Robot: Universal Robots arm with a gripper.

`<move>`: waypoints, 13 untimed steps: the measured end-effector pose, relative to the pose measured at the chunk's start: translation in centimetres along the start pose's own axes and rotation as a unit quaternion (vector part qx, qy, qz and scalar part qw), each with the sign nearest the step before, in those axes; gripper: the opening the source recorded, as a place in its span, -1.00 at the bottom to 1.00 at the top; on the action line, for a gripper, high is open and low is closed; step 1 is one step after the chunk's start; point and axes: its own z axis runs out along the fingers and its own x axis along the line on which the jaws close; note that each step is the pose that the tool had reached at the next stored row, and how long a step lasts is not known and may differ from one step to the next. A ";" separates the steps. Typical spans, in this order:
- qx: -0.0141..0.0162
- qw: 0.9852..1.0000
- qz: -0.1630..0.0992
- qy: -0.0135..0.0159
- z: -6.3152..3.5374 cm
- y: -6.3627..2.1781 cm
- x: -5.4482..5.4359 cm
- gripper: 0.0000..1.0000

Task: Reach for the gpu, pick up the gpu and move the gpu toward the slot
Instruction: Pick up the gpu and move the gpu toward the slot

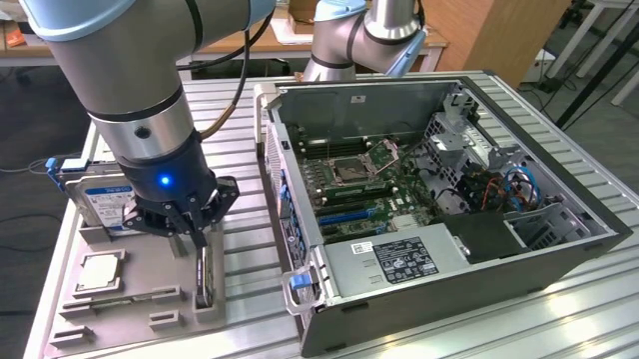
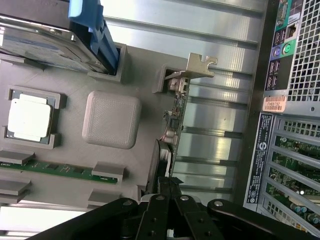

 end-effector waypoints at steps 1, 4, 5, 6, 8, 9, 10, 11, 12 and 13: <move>0.000 1.000 0.000 0.000 0.00 0.00 0.0 -0.77; 0.000 1.000 0.000 0.000 0.00 0.00 0.0 -0.54; 0.000 1.000 0.000 0.000 0.00 0.00 0.0 -0.41; 0.000 1.000 0.000 0.000 0.00 0.00 0.0 -0.30; 0.000 1.000 0.000 0.000 0.00 0.00 0.0 -0.18; 0.000 1.000 0.000 0.000 0.00 0.00 0.0 -0.18; 0.000 1.000 0.000 0.000 0.00 0.00 0.0 -0.05; 0.000 1.000 0.000 0.000 0.00 0.00 0.0 -0.05; 0.000 1.000 0.000 0.000 0.00 0.00 0.0 -0.05; 0.000 1.000 0.000 0.000 0.01 0.00 0.0 -0.05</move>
